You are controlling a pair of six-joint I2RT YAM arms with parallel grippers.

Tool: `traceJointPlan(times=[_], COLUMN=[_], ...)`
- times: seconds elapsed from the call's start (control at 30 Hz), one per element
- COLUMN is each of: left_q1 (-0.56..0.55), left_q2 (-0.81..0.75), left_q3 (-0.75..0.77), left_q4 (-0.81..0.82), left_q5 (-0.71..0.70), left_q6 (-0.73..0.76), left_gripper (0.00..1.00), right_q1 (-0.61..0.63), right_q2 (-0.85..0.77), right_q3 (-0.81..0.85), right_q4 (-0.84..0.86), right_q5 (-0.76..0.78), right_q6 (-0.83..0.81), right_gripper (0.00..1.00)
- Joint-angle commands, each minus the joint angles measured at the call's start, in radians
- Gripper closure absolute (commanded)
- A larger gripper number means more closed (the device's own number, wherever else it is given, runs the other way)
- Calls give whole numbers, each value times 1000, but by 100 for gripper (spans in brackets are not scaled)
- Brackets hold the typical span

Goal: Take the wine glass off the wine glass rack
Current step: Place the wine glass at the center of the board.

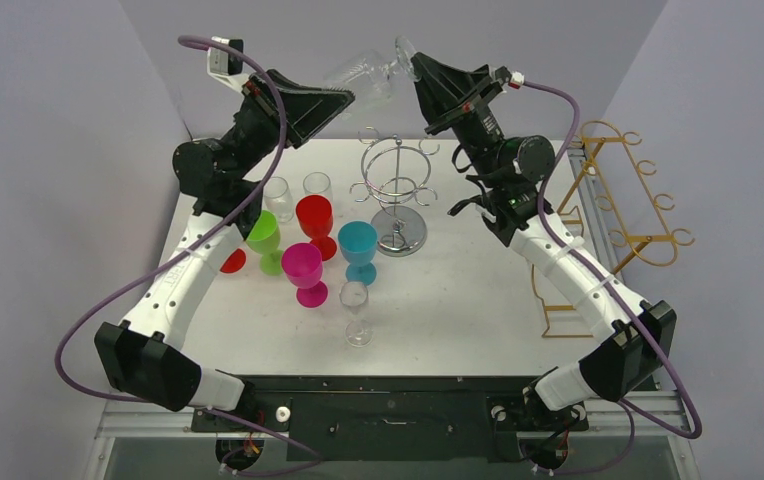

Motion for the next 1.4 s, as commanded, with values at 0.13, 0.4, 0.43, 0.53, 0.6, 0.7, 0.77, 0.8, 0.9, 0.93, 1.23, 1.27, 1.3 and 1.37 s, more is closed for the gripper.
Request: traceJointPlan(times=[0.13, 0.4, 0.43, 0.53, 0.6, 0.7, 0.77, 0.8, 0.9, 0.93, 1.23, 1.27, 1.3, 1.37], left_q1=[-35, -36, -36, -36, -36, -34, -34, -34, -34, -34, -33, -32, -31, -25], left_q2=[-39, -139, -162, -199, -222, -259, -274, -282, -302, -309, -367, -372, -373, -365], left_q3=[17, 27, 40, 75, 108, 163, 215, 252, 310, 343, 365, 356, 333, 282], left_q4=[56, -274, -367, -544, -676, -914, -1112, -1239, -1469, -1588, -2136, -2160, -2199, -2239], left_q5=[6, -16, -22, -56, -85, -144, -219, -281, -456, -495, -942, -961, -992, -1019], left_q6=[5, 209, 268, 374, 473, 575, 657, 709, 783, 810, 822, 819, 814, 810], left_gripper=[94, 100, 100, 100, 100, 100, 100, 100, 100, 100, 100, 100, 100, 100], right_q1=[5, -7, -9, -19, -26, -27, -27, -27, -22, -20, 28, 34, 45, 58], right_q2=[-55, -158, -179, -218, -238, -255, -249, -245, -211, -205, -119, -117, -118, -125], right_q3=[-48, -41, -26, 8, 37, 96, 143, 178, 233, 254, 349, 345, 340, 320], right_q4=[31, -291, -382, -563, -681, -861, -959, -1019, -1115, -1153, -1309, -1310, -1310, -1310], right_q5=[-5, -27, -22, 19, 48, 89, 110, 121, 127, 126, 135, 141, 152, 168], right_q6=[-40, -332, -405, -553, -649, -785, -862, -886, -990, -1008, -1197, -1210, -1216, -1231], right_gripper=[100, 97, 88, 68, 53, 43, 33, 30, 27, 26, 25, 25, 25, 25])
